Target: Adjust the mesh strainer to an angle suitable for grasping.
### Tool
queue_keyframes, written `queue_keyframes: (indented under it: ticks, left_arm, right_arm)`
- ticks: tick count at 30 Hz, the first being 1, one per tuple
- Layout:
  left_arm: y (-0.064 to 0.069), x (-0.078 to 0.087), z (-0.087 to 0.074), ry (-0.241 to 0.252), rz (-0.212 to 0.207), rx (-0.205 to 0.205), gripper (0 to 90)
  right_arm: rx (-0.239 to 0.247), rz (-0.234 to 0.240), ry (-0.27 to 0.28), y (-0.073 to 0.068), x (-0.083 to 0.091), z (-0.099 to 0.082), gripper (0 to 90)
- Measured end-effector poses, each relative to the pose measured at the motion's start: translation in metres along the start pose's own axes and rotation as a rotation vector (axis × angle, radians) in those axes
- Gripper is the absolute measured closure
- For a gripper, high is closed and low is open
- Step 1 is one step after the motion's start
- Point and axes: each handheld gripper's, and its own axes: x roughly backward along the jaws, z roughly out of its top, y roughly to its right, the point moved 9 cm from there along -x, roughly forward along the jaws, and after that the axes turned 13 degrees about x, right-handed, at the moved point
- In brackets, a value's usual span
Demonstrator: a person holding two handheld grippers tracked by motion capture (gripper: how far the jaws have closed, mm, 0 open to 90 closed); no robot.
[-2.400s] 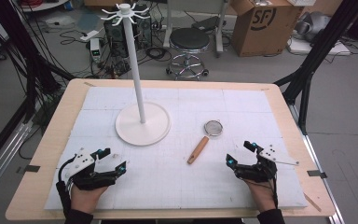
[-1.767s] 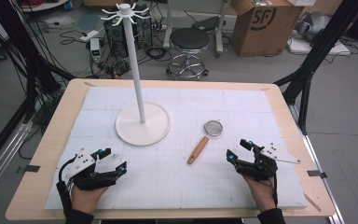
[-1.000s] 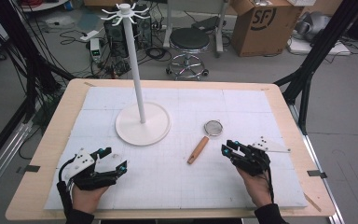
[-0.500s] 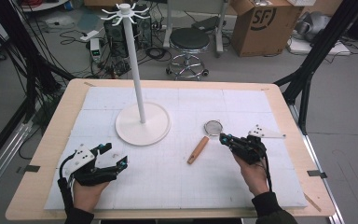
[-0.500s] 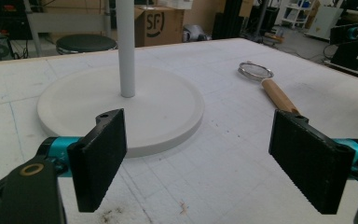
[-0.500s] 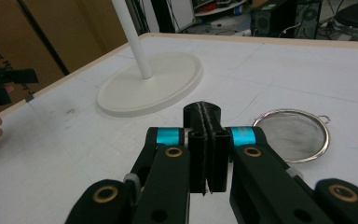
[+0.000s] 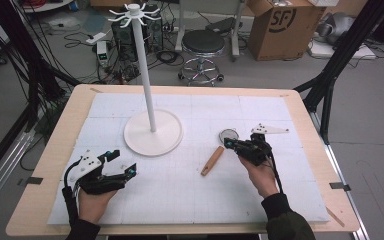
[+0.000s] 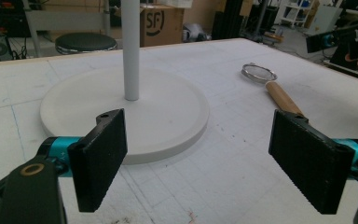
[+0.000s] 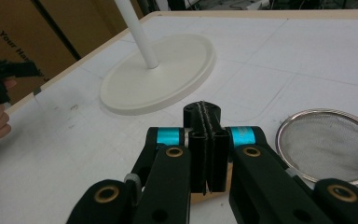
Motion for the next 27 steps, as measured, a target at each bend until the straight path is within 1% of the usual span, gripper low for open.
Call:
queue_keyframes:
  ticks: [3, 6, 10, 12, 15, 19, 20, 21, 23, 24, 25, 27]
  left_arm:
    - [0.001, 0.000, -0.001, -0.004, 0.000, -0.002, 19.8]
    - [0.001, -0.001, -0.001, -0.008, -0.001, -0.002, 19.8]
    - [0.002, -0.001, -0.002, -0.011, -0.002, -0.008, 19.8]
    - [0.002, -0.001, -0.002, -0.013, -0.001, -0.007, 19.8]
    - [0.002, -0.001, -0.003, -0.016, 0.001, -0.008, 19.8]
    - [0.002, -0.002, -0.003, -0.018, 0.002, -0.008, 19.8]
    - [0.002, -0.002, -0.003, -0.019, 0.003, -0.010, 19.8]
    - [0.003, -0.002, -0.003, -0.021, 0.002, -0.011, 19.8]
    - [0.003, -0.003, -0.004, -0.022, -0.002, -0.001, 19.7]
    - [0.004, -0.003, -0.005, -0.022, -0.003, 0.000, 19.7]
    - [0.005, -0.003, -0.005, -0.024, -0.003, -0.004, 19.7]
    - [0.005, -0.003, -0.006, -0.030, -0.005, -0.008, 19.7]
  right_arm:
    - [-0.020, 0.005, -0.010, 0.006, -0.006, 0.008, 90.0]
    - [-0.032, 0.006, -0.026, 0.010, -0.012, 0.010, 90.0]
    - [-0.040, 0.005, -0.051, 0.014, -0.022, 0.009, 90.0]
    - [-0.045, 0.002, -0.083, 0.016, -0.030, 0.003, 90.0]
    - [-0.053, 0.009, -0.123, 0.016, -0.040, -0.005, 90.0]
    - [-0.065, 0.016, -0.150, 0.016, -0.052, -0.012, 90.0]
    - [-0.077, 0.012, -0.180, 0.017, -0.056, -0.016, 90.0]
    - [-0.084, 0.001, -0.197, 0.018, -0.058, -0.017, 90.0]
    - [-0.083, 0.016, -0.202, 0.014, -0.062, -0.013, 90.0]
    - [-0.066, 0.009, -0.193, 0.013, -0.065, -0.008, 90.0]
    - [-0.067, 0.017, -0.191, 0.010, -0.066, -0.005, 90.0]
    - [-0.063, 0.015, -0.204, 0.010, -0.071, -0.005, 90.0]
